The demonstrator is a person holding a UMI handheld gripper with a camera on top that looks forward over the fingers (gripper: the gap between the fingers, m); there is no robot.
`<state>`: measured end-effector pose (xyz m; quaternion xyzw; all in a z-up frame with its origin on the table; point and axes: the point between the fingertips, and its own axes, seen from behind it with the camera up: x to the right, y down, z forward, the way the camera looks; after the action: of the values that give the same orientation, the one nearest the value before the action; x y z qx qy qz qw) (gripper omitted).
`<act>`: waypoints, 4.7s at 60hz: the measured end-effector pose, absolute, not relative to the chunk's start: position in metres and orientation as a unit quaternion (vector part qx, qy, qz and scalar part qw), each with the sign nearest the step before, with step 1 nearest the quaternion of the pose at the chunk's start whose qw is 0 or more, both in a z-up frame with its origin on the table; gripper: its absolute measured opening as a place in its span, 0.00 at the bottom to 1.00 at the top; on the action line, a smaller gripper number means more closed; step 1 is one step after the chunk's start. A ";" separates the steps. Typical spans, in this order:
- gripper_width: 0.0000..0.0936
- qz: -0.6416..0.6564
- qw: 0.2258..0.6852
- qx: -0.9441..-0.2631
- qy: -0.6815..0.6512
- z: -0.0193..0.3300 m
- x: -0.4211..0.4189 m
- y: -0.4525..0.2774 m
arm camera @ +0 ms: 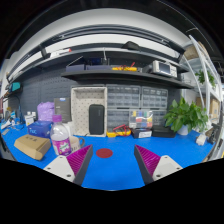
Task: Pour water
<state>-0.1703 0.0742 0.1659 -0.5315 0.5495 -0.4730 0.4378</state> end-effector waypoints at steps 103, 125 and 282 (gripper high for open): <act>0.37 -0.570 0.285 -0.705 0.312 0.120 -0.027 0.176; 0.38 -0.651 -0.003 -0.759 0.019 0.136 0.044 0.140; 0.91 -0.396 0.484 -0.554 0.549 0.104 -0.084 0.121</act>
<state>-0.0841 0.1209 0.1044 -0.5543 0.5491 -0.3960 0.4843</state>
